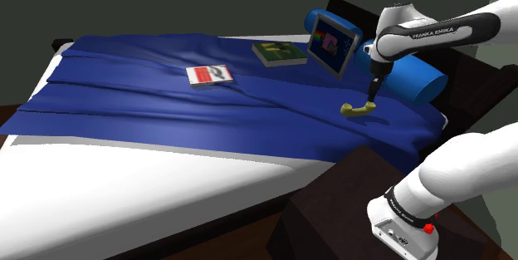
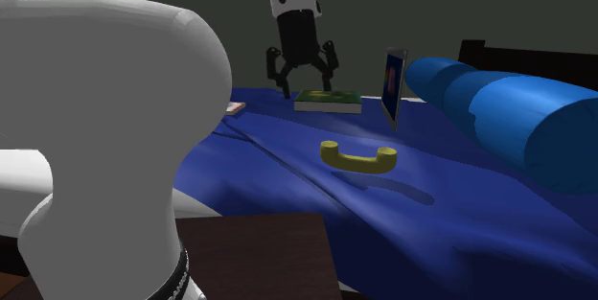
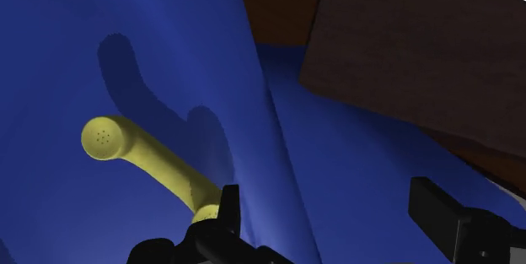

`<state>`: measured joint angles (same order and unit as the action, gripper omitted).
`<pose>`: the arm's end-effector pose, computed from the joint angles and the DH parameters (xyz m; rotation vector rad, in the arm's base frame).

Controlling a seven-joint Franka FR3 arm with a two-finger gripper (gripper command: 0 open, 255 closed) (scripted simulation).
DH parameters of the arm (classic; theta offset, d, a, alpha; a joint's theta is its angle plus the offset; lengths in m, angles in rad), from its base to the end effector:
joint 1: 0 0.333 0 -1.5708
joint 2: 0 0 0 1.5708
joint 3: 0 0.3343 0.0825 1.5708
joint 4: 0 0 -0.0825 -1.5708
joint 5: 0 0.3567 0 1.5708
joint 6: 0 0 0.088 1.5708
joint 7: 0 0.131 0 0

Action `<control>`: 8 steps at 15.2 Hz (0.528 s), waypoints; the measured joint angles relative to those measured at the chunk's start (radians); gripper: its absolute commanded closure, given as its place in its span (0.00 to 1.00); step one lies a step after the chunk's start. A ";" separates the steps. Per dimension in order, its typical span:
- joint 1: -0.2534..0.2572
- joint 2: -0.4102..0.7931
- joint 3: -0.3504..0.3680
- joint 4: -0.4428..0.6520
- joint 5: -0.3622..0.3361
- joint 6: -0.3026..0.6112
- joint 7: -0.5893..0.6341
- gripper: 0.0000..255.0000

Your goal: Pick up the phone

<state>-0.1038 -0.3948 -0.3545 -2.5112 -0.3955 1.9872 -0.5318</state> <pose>0.3187 -0.1948 0.4097 2.9632 0.4416 -0.3319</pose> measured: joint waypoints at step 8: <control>-0.020 0.319 -0.119 0.105 0.006 0.223 -0.200 0.00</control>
<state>-0.1240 -0.0762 -0.4737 -2.4063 -0.3891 2.2097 -0.7315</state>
